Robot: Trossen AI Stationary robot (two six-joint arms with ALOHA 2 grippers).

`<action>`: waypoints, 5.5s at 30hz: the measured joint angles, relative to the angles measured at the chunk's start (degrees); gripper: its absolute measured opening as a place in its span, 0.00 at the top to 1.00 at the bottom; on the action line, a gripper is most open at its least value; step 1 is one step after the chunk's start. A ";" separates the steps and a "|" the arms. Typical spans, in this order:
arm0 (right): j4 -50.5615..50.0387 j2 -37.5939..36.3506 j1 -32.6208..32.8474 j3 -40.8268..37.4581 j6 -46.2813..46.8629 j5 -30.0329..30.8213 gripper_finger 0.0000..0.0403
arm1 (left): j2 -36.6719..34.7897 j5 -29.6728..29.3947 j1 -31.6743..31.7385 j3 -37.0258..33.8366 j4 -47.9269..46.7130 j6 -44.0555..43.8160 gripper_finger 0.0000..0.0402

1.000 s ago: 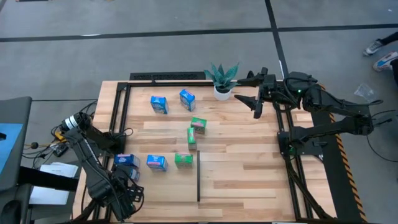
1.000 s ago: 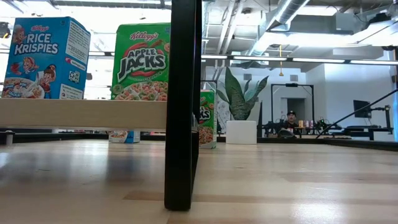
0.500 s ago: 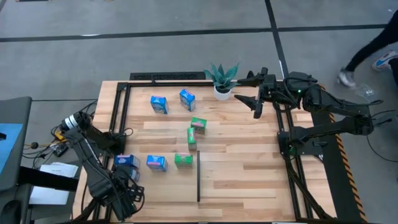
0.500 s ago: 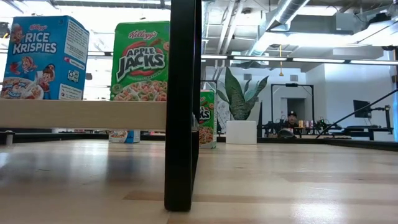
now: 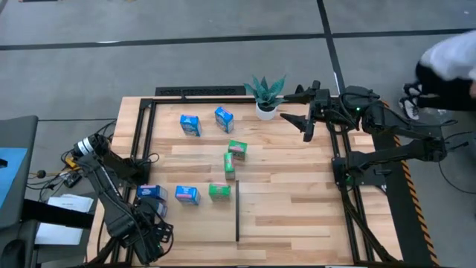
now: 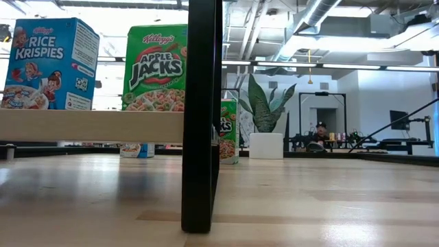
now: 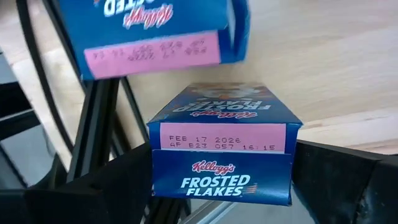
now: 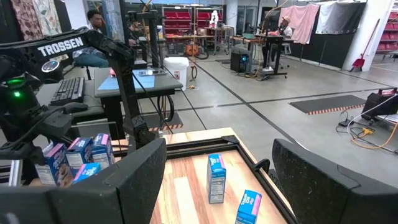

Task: Stack cereal on shelf
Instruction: Put the blue cereal box on the shelf aligned with the other blue cereal boxes, then put the left light blue cereal box on the shelf aligned with the other light blue cereal box

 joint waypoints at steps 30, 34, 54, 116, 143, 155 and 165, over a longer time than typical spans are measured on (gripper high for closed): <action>-0.04 0.00 0.01 0.01 -0.46 0.00 0.21 | -0.51 2.87 0.02 6.20 -8.90 2.43 0.09; -0.04 -0.02 0.01 0.00 -0.46 0.00 0.21 | -0.59 2.86 0.02 10.34 -10.86 3.40 0.09; 2.34 -0.02 0.01 0.02 -0.48 0.00 0.21 | -5.28 -24.90 23.56 15.63 -10.74 33.20 0.09; 2.78 6.21 -3.40 0.02 -0.38 0.35 0.21 | -5.36 -21.09 86.93 -6.88 18.32 97.60 0.09; 3.04 6.25 -4.52 0.02 -1.19 0.19 0.21 | -0.67 -19.98 87.34 -6.86 17.23 95.45 0.09; 3.06 6.25 -4.91 0.02 -2.03 0.22 0.21 | 0.21 -21.73 87.67 -6.86 18.02 95.38 0.09; 3.04 6.25 -4.91 0.02 -2.92 0.22 0.21 | 0.21 -21.13 87.69 -6.86 17.77 93.45 0.09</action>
